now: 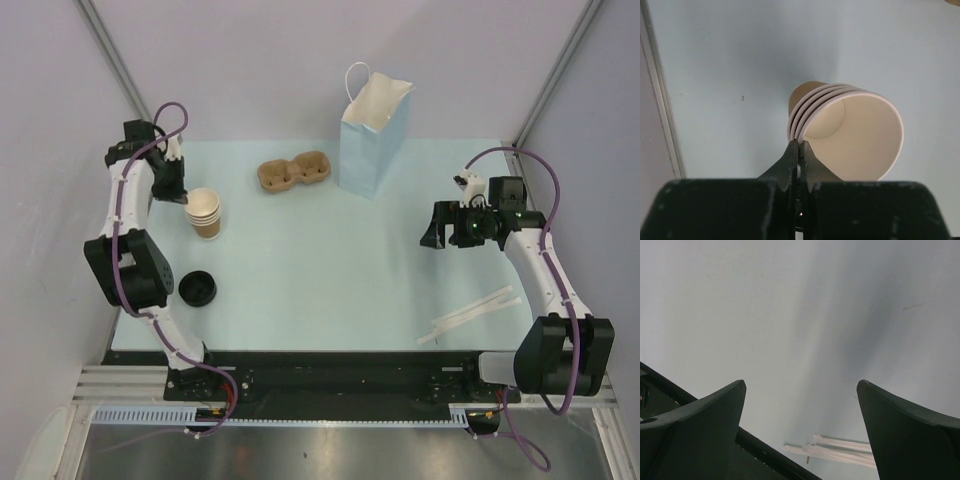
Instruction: Pack the takeout coffee
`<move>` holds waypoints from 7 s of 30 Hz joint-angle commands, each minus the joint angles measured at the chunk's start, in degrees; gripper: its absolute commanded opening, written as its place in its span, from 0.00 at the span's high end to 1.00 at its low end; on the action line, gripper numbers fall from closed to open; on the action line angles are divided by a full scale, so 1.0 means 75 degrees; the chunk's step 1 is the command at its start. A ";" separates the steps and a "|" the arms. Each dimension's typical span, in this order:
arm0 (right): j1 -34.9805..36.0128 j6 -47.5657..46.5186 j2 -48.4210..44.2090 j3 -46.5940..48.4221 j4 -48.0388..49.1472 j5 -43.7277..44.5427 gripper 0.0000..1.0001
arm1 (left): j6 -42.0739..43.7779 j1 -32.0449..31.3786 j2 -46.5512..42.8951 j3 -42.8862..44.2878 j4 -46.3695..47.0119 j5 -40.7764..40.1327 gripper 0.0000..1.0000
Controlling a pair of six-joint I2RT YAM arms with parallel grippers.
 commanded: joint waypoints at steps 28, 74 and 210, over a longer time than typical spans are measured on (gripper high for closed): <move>0.0612 -0.0205 0.0142 0.0586 0.0000 0.0093 0.00 | 0.0874 0.0125 -0.1443 0.2871 -0.1546 0.1508 1.00; -0.0114 0.0111 -0.0784 0.0751 -0.0059 0.0316 0.00 | 0.0043 -0.6601 -0.1163 -0.3676 0.3328 0.1335 0.92; 0.0835 0.0355 -0.0656 0.1735 0.0197 -0.3502 0.00 | 0.5467 -0.7198 -0.8075 -0.4578 0.1683 0.1791 1.00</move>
